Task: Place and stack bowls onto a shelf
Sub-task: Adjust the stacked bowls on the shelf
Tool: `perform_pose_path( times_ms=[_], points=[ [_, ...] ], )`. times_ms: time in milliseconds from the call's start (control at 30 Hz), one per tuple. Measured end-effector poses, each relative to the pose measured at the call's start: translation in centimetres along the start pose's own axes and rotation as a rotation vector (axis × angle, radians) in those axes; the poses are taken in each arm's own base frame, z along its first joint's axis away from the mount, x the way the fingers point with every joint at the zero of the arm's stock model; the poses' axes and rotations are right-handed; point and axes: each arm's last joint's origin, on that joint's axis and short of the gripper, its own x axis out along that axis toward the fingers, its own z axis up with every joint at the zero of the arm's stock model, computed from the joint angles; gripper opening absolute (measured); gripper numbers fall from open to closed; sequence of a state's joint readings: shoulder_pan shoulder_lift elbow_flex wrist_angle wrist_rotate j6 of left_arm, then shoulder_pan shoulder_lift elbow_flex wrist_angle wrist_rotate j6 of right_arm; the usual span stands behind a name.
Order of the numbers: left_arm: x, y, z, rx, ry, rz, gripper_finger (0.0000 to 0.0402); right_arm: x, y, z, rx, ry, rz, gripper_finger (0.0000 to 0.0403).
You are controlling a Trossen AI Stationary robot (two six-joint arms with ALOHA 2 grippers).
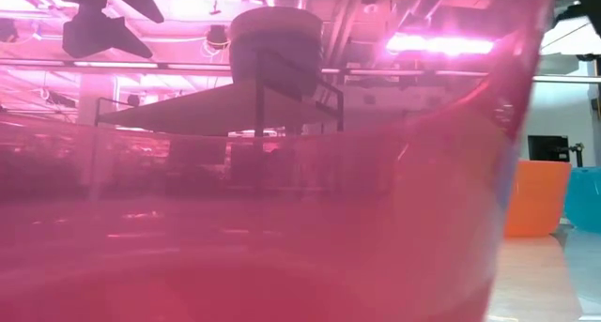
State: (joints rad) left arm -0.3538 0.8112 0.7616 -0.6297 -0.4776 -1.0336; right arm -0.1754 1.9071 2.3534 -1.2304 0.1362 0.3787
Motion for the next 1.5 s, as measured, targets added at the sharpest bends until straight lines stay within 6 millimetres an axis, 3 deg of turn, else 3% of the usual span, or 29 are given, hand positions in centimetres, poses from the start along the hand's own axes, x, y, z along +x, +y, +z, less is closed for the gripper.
perform_pose_path(
  times_ms=[67,200,367,700,967,1500],
  points=[
    [0.0,0.1,-0.1,0.005,0.003,0.009,0.024,-0.8,0.1,-1.6,0.001,0.114,-0.086,0.0017],
    [0.0,0.1,0.0,-0.001,0.001,0.01,0.024,0.0,1.0,-4.0,-0.004,0.252,-0.264,0.0023],
    [0.0,0.1,0.0,-0.004,-0.001,0.01,0.024,2.4,2.3,-5.4,-0.052,0.299,-0.264,0.0031],
    [0.0,0.1,0.0,-0.014,-0.005,0.013,0.024,5.9,2.1,-8.0,-0.093,0.436,-0.337,0.0018],
    [0.0,0.1,0.0,-0.005,-0.011,0.018,0.024,7.1,2.6,-7.3,-0.073,0.337,-0.246,0.002],
    [0.0,0.4,-0.1,0.012,-0.02,0.059,0.024,10.8,1.3,-4.9,-0.057,0.121,-0.047,0.0021]
  ],
)
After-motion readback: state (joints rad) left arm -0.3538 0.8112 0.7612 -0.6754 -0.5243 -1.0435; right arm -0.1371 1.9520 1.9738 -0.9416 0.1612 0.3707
